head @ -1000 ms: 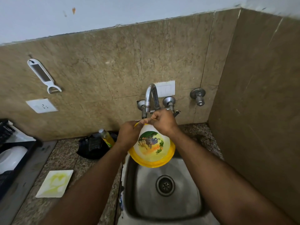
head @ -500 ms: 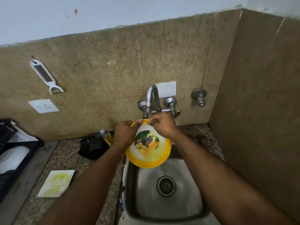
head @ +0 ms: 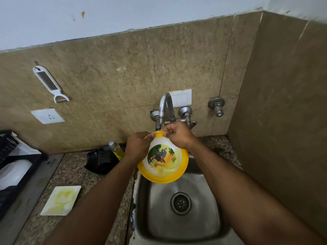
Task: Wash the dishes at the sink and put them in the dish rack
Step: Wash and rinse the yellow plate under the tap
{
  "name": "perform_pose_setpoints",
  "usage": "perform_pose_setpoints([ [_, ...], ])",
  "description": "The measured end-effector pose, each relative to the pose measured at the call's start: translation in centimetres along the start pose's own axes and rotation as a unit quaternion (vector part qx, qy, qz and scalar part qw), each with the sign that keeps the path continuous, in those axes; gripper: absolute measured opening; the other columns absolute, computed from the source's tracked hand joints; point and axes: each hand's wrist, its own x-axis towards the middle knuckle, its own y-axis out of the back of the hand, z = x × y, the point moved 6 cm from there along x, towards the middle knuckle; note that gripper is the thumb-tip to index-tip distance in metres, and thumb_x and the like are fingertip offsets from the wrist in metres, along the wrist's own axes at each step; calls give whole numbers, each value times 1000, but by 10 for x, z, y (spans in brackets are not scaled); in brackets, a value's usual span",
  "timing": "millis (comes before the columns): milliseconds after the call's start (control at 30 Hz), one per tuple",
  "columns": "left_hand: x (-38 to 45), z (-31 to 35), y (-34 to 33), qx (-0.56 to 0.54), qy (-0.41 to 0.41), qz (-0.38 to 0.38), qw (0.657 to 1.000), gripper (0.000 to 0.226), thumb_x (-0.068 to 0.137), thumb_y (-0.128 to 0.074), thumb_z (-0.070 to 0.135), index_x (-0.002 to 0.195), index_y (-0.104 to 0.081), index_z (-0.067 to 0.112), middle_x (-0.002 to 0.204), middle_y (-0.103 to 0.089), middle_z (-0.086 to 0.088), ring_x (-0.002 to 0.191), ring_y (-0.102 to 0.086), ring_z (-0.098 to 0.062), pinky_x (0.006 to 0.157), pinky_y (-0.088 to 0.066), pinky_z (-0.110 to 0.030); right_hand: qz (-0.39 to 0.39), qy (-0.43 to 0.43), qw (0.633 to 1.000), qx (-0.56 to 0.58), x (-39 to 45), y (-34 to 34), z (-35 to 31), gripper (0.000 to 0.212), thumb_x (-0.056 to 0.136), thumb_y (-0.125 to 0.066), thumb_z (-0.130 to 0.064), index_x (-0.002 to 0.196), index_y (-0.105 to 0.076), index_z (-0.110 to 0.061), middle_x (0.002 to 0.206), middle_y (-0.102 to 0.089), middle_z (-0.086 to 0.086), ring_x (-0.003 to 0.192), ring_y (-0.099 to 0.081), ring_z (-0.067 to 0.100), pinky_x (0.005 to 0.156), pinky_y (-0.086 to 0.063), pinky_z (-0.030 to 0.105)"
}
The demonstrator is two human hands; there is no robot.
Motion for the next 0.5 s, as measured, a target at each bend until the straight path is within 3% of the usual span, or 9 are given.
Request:
perform_pose_setpoints([
  [33, 0, 1, 1, 1, -17, 7, 1000, 44, 98, -57, 51, 101, -81, 13, 84, -75, -1, 82, -68, -21, 70, -49, -30, -15, -13, 999, 39, -1, 2, 6, 16, 93, -70, -2, 101, -80, -11, 92, -78, 1, 82, -72, 11, 73, -59, 29],
  [100, -2, -3, 1, 2, -20, 28, 999, 39, 101, -55, 42, 89, -77, 13, 76, -71, -1, 75, -65, -23, 67, -45, -32, -25, -41, 995, 85, -2, 4, 17, 21, 94, -66, 3, 111, -77, -3, 100, -78, 8, 89, -74, 19, 80, -61, 34],
  [167, -7, -6, -1, 9, 2, 51, 999, 38, 106, -54, 33, 71, -60, 17, 62, -56, 3, 66, -60, -28, 62, -35, -32, 6, -53, 998, 37, -2, 7, 20, 14, 95, -69, -11, 91, -75, 1, 79, -71, 6, 71, -65, 18, 70, -54, 34],
  [200, -8, -7, -2, 19, 10, 61, 998, 40, 106, -53, 33, 69, -55, 17, 61, -52, 3, 67, -60, -33, 62, -32, -32, 36, -52, 998, -2, -2, 8, 21, 29, 94, -73, -21, 77, -69, 3, 66, -61, 5, 61, -56, 17, 63, -48, 31],
  [267, -8, -6, -2, 39, 20, 69, 997, 49, 103, -49, 46, 65, -50, 14, 61, -50, -1, 68, -59, -35, 60, -31, -34, 73, -41, 996, -29, -3, 8, 14, 51, 88, -79, -36, 61, -58, 2, 54, -45, 2, 51, -41, 13, 52, -35, 28],
  [333, -5, -3, -1, 58, 33, 52, 996, 62, 98, -54, 60, 59, -46, 13, 58, -50, -6, 61, -56, -30, 56, -33, -36, 57, -17, 997, -39, -3, 5, 2, 52, 86, -80, -43, 59, -60, -3, 52, -45, -1, 49, -39, 11, 48, -33, 28],
  [400, 1, 1, 1, 96, 26, 21, 995, 69, 95, -56, 66, 55, -45, 11, 55, -51, -9, 56, -53, -27, 55, -34, -37, -9, 6, 998, -68, -5, -3, -9, 41, 90, -75, -45, 71, -72, -8, 60, -63, -1, 54, -56, 14, 53, -45, 30],
  [467, 4, 6, 4, 117, -4, 12, 993, 66, 95, -51, 66, 54, -44, 15, 53, -48, -6, 53, -50, -22, 55, -31, -35, -42, -7, 999, -19, -6, -3, -8, 14, 95, -71, -24, 93, -81, -14, 85, -78, 3, 75, -72, 16, 66, -59, 32],
  [500, 3, 8, 6, 116, -16, 18, 993, 63, 96, -50, 63, 54, -43, 17, 51, -45, -3, 51, -47, -20, 56, -29, -34, -43, -23, 998, 28, -6, 0, -4, 15, 96, -67, -10, 102, -80, -13, 94, -79, 4, 80, -72, 13, 69, -60, 27],
])
